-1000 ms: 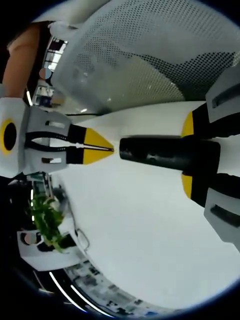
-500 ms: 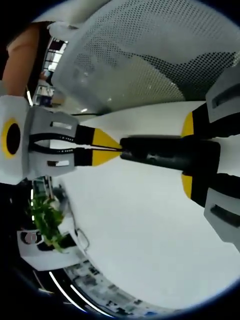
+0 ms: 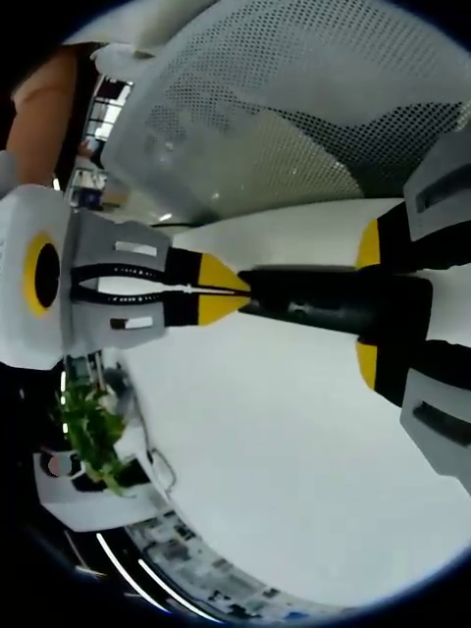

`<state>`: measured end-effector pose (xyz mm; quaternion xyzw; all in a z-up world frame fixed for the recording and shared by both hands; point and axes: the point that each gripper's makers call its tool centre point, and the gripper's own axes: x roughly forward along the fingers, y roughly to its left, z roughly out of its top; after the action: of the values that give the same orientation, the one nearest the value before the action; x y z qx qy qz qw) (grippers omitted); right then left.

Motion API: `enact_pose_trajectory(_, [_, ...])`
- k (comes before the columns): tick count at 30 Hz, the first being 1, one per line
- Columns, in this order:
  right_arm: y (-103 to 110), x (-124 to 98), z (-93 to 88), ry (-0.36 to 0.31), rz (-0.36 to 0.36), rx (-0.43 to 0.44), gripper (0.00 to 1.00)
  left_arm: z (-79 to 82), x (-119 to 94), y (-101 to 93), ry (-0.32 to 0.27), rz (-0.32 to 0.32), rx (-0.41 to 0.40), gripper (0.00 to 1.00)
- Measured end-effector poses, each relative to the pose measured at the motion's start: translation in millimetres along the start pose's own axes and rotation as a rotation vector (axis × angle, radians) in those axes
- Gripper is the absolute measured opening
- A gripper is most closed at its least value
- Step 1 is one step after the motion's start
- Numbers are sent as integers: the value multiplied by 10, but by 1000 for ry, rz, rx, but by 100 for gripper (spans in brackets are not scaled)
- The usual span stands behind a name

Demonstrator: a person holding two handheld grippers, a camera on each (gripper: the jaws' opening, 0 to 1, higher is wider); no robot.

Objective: Press the specified remote control buttons in sequence, fully releasing each button before pressing the next.

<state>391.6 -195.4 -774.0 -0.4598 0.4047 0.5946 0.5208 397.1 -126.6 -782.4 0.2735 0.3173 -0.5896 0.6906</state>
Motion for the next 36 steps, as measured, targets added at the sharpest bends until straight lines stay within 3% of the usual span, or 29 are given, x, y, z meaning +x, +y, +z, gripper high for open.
enact_pose_trajectory(36, [-7,3,-5,30,21,-19,0,-2,-4,5,1,-2,0,24])
